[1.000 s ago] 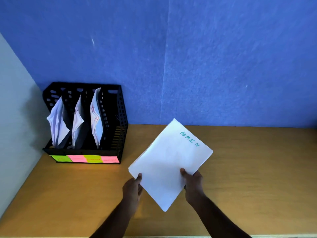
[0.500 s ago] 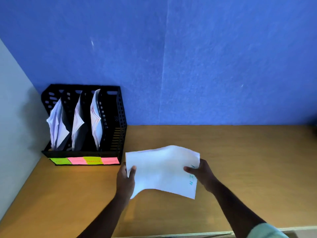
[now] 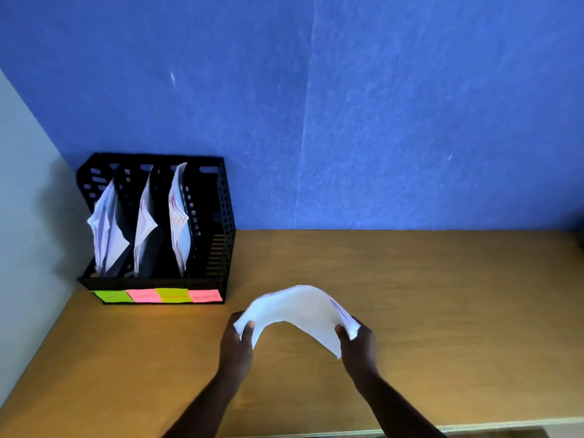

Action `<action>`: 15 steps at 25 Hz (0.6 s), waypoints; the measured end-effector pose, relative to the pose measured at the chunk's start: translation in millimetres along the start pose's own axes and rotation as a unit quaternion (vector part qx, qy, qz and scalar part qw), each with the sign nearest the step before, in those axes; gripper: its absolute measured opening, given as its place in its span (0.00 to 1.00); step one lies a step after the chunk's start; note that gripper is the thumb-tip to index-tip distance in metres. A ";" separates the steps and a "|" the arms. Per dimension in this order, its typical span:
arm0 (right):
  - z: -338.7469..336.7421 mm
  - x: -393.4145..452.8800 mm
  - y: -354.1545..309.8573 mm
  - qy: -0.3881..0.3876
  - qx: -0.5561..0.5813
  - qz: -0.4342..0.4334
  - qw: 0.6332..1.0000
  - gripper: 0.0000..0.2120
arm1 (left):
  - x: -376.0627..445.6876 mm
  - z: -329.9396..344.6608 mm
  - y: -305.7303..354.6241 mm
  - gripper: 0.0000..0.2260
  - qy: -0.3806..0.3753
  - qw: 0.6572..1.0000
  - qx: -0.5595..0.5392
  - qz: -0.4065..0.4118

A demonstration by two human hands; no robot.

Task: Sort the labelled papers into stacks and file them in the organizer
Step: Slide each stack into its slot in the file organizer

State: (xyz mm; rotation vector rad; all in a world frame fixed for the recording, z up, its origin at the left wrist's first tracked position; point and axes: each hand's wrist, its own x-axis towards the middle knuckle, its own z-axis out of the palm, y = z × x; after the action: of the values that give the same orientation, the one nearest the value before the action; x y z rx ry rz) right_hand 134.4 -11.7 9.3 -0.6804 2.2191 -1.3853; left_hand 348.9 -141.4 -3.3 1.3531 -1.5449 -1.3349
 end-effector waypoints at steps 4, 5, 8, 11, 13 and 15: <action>-6.2 18.9 -4.0 0.041 0.069 0.043 0.996 0.06 | 14.6 -4.6 -2.6 0.18 0.016 0.920 -0.291 -0.261; -8.8 20.3 -6.0 0.024 0.100 0.037 0.994 0.10 | 16.1 -9.1 -0.7 0.20 0.028 0.862 -0.371 -0.343; -21.8 18.7 -9.4 -0.054 0.229 0.014 0.972 0.08 | 15.0 -30.4 12.3 0.33 -0.103 0.773 -0.455 -0.431; -37.9 18.4 -6.2 -0.130 0.268 -0.043 0.954 0.19 | 19.4 -40.6 24.9 0.25 -0.181 0.828 -0.356 -0.394; -42.1 21.6 0.2 -0.160 0.230 -0.071 0.957 0.23 | 25.7 -42.2 28.1 0.17 -0.198 0.868 -0.270 -0.367; -44.1 22.7 4.3 -0.153 0.274 0.007 0.949 0.26 | 28.3 -41.5 27.8 0.15 -0.217 0.899 -0.167 -0.341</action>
State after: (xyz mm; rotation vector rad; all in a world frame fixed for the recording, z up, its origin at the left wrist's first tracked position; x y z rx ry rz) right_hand 89.6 6.7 20.9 -0.6180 1.4979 -1.6588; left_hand 373.8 -181.1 29.8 1.4933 -1.0243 -2.3485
